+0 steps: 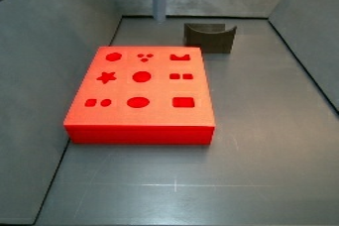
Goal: Pick up the arch object. Move up. Rotate the arch object. Move to above the board. Insert the arch object.
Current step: Rotate the arch object.
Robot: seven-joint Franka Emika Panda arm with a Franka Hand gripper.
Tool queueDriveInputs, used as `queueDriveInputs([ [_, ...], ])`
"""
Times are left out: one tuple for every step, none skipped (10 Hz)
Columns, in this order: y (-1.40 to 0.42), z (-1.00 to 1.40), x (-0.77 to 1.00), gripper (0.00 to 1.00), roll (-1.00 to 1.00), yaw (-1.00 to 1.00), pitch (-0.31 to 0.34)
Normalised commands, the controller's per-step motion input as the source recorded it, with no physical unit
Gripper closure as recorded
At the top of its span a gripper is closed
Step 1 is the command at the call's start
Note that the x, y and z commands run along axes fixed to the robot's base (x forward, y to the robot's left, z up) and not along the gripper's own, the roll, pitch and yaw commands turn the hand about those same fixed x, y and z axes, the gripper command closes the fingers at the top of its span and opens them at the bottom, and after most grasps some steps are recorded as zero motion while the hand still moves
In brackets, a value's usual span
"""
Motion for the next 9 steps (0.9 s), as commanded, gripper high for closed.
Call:
queueDriveInputs([
  [-0.21,1.00,-0.23,1.00,-0.01,0.03,0.011],
  [-0.19,1.00,-0.20,1.00,-0.02,0.03,0.028],
  [-0.14,0.88,-0.14,1.00,-0.04,0.03,0.036],
  [-0.09,0.70,-0.10,1.00,-0.05,0.03,0.034],
  [-0.06,0.46,-0.05,1.00,-0.05,0.03,0.037],
  [-0.05,0.34,-0.03,1.00,-0.06,0.03,0.047],
  [0.00,0.00,0.00,1.00,-0.05,-0.39,-0.006],
  [0.01,-0.06,0.01,1.00,-0.06,-0.39,-0.003],
  [0.02,-0.04,0.02,1.00,-0.05,-0.25,-0.014],
])
